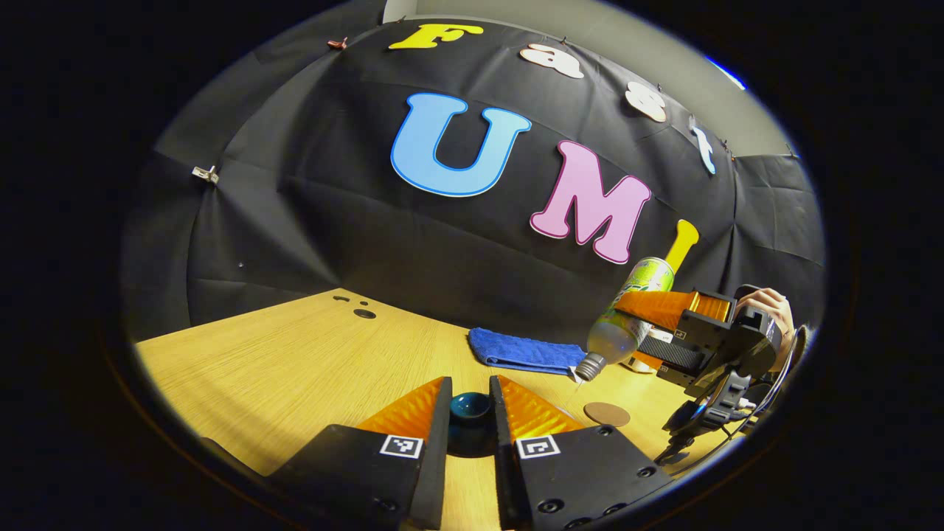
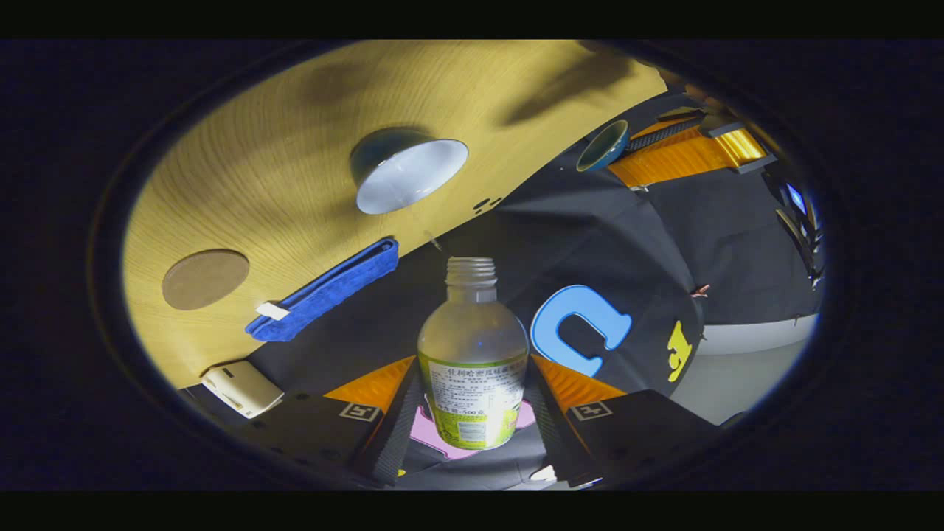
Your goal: Open the teacup lid with one hand, grasp the water bottle and pour water into the teacup with the other hand; after pouring, place the water bottle on the coaster and then close the teacup lid.
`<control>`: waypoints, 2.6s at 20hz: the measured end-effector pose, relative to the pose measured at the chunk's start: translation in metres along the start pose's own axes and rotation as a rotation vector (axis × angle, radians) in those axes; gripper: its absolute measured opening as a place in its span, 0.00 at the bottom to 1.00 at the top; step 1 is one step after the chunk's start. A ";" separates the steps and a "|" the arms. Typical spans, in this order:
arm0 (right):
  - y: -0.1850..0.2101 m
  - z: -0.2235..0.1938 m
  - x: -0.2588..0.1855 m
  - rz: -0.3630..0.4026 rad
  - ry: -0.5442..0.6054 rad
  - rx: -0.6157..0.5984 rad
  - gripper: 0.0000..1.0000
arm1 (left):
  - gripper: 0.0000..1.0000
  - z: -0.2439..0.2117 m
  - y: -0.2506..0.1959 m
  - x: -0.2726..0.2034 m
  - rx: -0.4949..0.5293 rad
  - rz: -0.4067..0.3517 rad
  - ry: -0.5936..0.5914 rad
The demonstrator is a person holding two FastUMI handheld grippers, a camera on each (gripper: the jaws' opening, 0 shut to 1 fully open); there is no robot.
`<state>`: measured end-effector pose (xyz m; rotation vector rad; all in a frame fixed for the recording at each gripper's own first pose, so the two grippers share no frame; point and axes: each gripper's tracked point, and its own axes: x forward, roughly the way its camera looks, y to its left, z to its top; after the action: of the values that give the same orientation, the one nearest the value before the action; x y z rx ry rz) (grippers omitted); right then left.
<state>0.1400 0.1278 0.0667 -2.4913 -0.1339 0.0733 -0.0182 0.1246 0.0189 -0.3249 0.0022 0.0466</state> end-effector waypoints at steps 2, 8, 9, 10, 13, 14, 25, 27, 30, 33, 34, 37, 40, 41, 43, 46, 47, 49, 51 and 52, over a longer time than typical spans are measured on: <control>-0.002 0.000 0.001 -0.002 -0.002 0.001 0.77 | 0.32 0.001 0.000 0.001 -0.002 0.000 0.002; 0.028 0.010 -0.002 0.112 -0.001 0.230 0.77 | 0.32 0.001 0.001 0.000 0.003 0.002 -0.004; 0.040 0.018 -0.004 0.165 -0.007 0.374 0.77 | 0.32 0.002 0.001 0.000 0.004 0.006 -0.007; 0.051 0.026 -0.007 0.205 -0.015 0.518 0.78 | 0.32 0.002 0.001 -0.001 0.004 0.008 -0.008; 0.063 0.045 -0.022 0.264 -0.033 0.865 0.78 | 0.32 0.001 0.002 0.000 0.002 0.014 -0.001; 0.066 0.052 -0.026 0.288 -0.048 0.974 0.77 | 0.32 0.001 0.001 0.000 0.000 0.014 -0.002; 0.036 0.058 -0.048 0.161 -0.161 2.162 0.78 | 0.32 0.004 -0.002 -0.002 0.030 0.021 -0.011; 0.035 0.053 -0.050 0.111 -0.161 2.296 0.78 | 0.32 0.004 -0.003 -0.002 0.035 0.022 -0.012; 0.039 0.053 -0.048 0.110 -0.173 2.520 0.75 | 0.32 0.002 -0.004 -0.001 0.036 0.018 -0.008; 0.039 0.054 -0.048 0.093 -0.170 2.619 0.78 | 0.32 0.000 -0.004 0.000 0.035 0.010 -0.001; 0.040 0.055 -0.048 0.091 -0.152 2.617 0.78 | 0.32 -0.001 -0.004 0.001 0.037 0.012 0.000; 0.040 0.056 -0.046 0.111 -0.099 2.570 0.78 | 0.32 -0.001 -0.003 0.002 0.038 0.014 0.000; 0.041 0.053 -0.048 0.115 -0.098 2.574 0.78 | 0.32 -0.004 -0.003 0.003 0.032 0.013 0.009; 0.043 0.055 -0.048 0.113 -0.099 2.576 0.78 | 0.32 -0.005 -0.003 0.004 0.033 0.013 0.011; 0.044 0.056 -0.048 0.121 -0.093 2.566 0.78 | 0.32 -0.006 -0.003 0.005 0.035 0.014 0.015; 0.043 0.055 -0.049 0.143 -0.079 2.564 0.78 | 0.32 -0.006 -0.003 0.005 0.032 0.012 0.017; 0.041 0.052 -0.049 0.137 -0.083 2.568 0.78 | 0.32 -0.007 -0.002 0.005 0.033 0.012 0.018; 0.044 0.055 -0.049 0.136 -0.077 2.562 0.78 | 0.32 -0.007 -0.003 0.005 0.035 0.013 0.019; 0.043 0.054 -0.049 0.137 -0.073 2.562 0.79 | 0.32 -0.007 -0.002 0.005 0.033 0.013 0.020; 0.043 0.055 -0.049 0.139 -0.075 2.562 0.80 | 0.32 -0.007 -0.003 0.005 0.032 0.013 0.021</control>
<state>0.0903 0.1206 -0.0024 0.0668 0.1053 0.1995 -0.0128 0.1201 0.0127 -0.2930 0.0253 0.0558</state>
